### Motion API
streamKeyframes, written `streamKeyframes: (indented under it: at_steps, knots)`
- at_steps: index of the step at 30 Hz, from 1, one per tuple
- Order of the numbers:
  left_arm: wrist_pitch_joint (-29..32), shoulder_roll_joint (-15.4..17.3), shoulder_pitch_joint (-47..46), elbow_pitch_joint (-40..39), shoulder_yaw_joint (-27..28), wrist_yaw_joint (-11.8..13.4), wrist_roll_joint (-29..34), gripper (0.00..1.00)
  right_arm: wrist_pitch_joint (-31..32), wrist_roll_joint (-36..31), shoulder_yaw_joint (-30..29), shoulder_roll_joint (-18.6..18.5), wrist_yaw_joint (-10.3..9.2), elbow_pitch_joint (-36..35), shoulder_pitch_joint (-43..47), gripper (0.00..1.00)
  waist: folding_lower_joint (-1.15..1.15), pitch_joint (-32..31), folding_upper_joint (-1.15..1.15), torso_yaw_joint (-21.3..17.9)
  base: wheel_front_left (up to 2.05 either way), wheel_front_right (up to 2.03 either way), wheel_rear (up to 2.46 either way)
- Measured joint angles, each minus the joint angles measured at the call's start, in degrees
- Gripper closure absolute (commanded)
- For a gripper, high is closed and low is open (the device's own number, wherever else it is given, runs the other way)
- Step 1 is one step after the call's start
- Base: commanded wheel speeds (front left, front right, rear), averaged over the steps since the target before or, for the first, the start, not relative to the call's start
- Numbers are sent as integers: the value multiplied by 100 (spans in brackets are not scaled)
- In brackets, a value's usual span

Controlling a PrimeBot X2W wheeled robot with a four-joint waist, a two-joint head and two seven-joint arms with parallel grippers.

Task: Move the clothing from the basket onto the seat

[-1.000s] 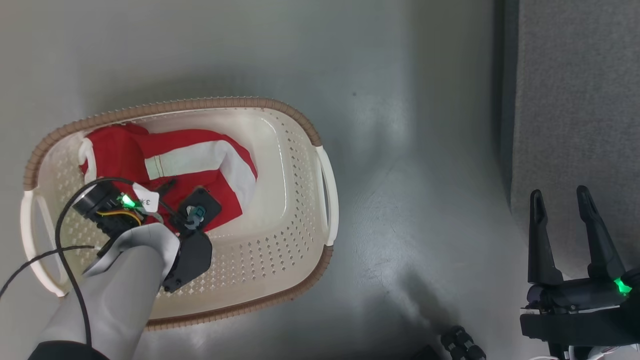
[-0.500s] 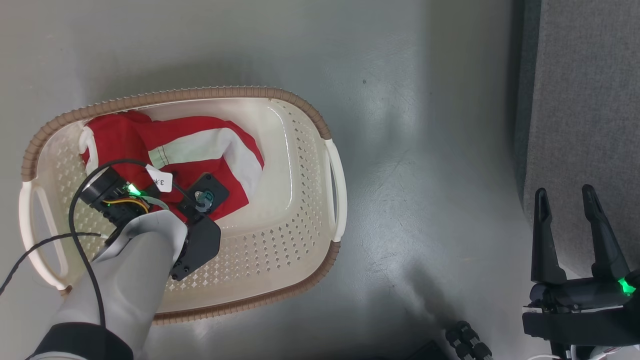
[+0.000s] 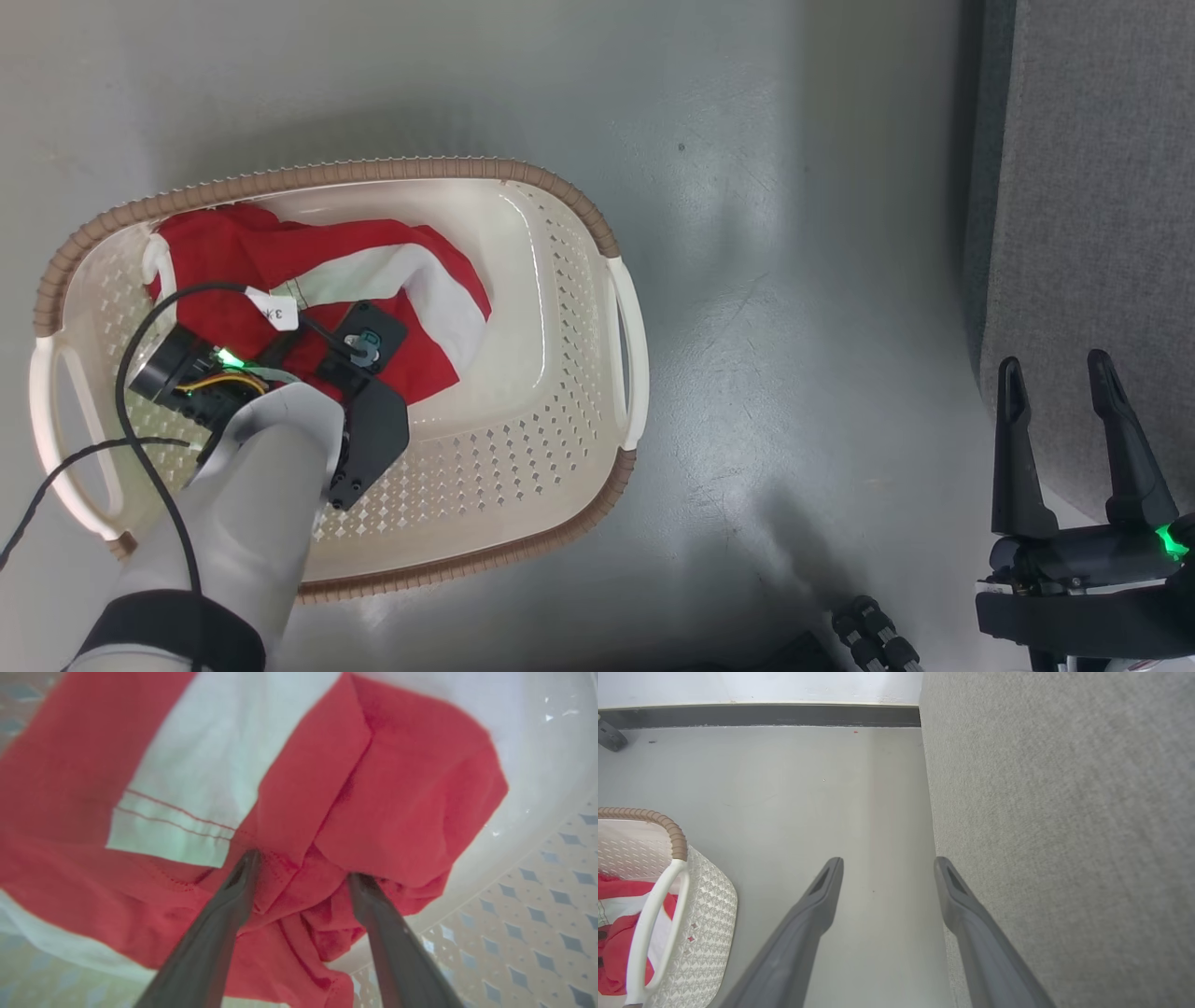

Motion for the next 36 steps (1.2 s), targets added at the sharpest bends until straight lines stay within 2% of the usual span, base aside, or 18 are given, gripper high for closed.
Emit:
streamKeyframes:
  at_steps: [1,12,21,27,36]
  knots:
    - [15,1,-23,22,4,1,0,100,0,-4,0,4,0,-8,0,0,0,0,0,0,0,0,0]
    - [2,-7,-187,134,138,109,-176,100,1,-41,-14,63,53,-75,-12,0,0,-13,0,0,0,0,0]
    - [-338,89,-137,178,287,97,-347,100,1,-40,52,167,154,45,-363,0,0,-151,0,-53,0,0,0]
    - [-637,74,193,210,210,-56,-341,100,1,-33,-37,200,164,309,-488,0,0,-401,0,-82,0,0,0]
    - [-1011,-129,577,246,305,-110,-565,100,1,20,-103,263,252,708,-773,0,0,-1009,0,-68,0,0,0]
